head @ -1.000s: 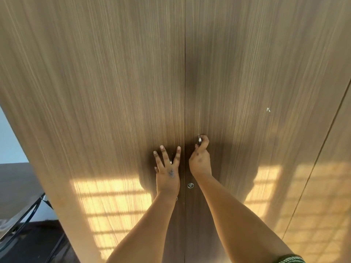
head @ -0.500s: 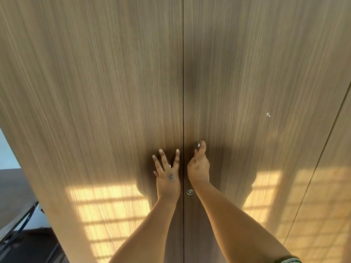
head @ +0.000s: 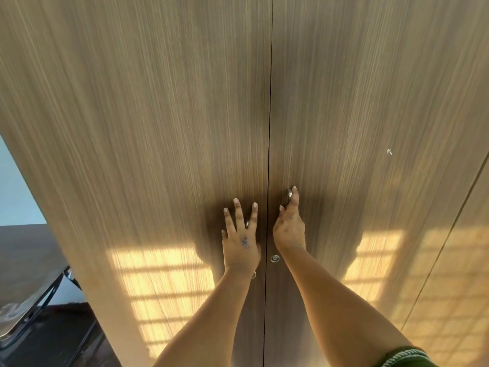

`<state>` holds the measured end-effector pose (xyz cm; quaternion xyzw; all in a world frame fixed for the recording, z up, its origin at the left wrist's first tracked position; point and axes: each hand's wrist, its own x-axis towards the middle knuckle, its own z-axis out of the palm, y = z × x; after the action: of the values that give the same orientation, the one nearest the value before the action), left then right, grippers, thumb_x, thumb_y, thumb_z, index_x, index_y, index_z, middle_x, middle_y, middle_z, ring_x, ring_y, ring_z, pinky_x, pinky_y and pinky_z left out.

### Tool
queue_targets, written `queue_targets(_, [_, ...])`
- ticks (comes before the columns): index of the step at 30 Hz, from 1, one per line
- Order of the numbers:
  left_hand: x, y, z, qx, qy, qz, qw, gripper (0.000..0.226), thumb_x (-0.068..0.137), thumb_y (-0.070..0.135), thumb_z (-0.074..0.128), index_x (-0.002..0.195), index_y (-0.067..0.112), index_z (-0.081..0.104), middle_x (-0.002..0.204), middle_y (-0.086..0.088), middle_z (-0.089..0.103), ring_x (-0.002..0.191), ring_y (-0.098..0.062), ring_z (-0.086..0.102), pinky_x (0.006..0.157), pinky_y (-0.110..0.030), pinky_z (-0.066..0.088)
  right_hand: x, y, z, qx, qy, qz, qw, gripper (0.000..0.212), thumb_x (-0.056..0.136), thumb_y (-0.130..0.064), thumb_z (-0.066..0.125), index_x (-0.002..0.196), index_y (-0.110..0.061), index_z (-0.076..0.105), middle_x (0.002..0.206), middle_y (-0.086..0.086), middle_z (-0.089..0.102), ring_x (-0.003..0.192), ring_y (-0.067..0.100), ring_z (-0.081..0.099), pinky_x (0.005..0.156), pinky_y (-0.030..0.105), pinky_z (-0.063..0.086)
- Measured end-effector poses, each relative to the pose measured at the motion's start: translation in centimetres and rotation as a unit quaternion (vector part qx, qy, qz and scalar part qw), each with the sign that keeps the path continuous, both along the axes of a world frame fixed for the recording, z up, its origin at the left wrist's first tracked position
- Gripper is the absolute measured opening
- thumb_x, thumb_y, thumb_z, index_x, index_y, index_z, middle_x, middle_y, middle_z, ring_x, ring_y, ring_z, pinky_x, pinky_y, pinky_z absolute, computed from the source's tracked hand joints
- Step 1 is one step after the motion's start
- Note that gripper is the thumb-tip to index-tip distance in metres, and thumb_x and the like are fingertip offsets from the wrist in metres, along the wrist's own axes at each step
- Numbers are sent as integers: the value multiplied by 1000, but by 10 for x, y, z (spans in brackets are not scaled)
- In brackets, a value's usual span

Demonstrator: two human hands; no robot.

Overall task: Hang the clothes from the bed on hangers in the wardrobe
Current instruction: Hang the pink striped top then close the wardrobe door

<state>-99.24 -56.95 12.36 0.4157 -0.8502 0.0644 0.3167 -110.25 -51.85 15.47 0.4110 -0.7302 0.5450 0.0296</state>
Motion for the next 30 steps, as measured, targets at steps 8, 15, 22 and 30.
queue_targets(8, [19,6,11,36,-61,-31,997,105,85,34,67,153,32,-12,155,-9,-33,146,-37,-14,109,-52,38,10,13,6,10,5,40,999,89,96,-17,53,148,-40,-15,148,8,36,121,25,51,100,42,47])
queue_targets(15, [44,24,10,78,-72,-53,993,109,84,30,69,153,22,-15,158,-8,-26,148,-30,-15,119,-52,16,31,38,-5,100,24,-13,995,90,93,-14,57,153,-20,-9,150,14,19,130,28,38,105,36,41])
queue_targets(22, [85,56,-8,35,-6,-48,998,99,86,35,65,155,13,-2,162,-14,-8,148,-29,-6,121,-45,17,79,65,-31,141,123,-27,982,85,91,-16,56,152,-26,-2,159,12,-8,148,31,3,119,45,20])
queue_targets(30, [182,94,-47,35,47,-9,998,85,88,28,61,155,10,11,162,-14,6,147,-33,11,115,-47,26,172,85,-65,183,168,63,967,71,90,-16,48,152,-26,12,158,12,5,146,33,10,119,46,17])
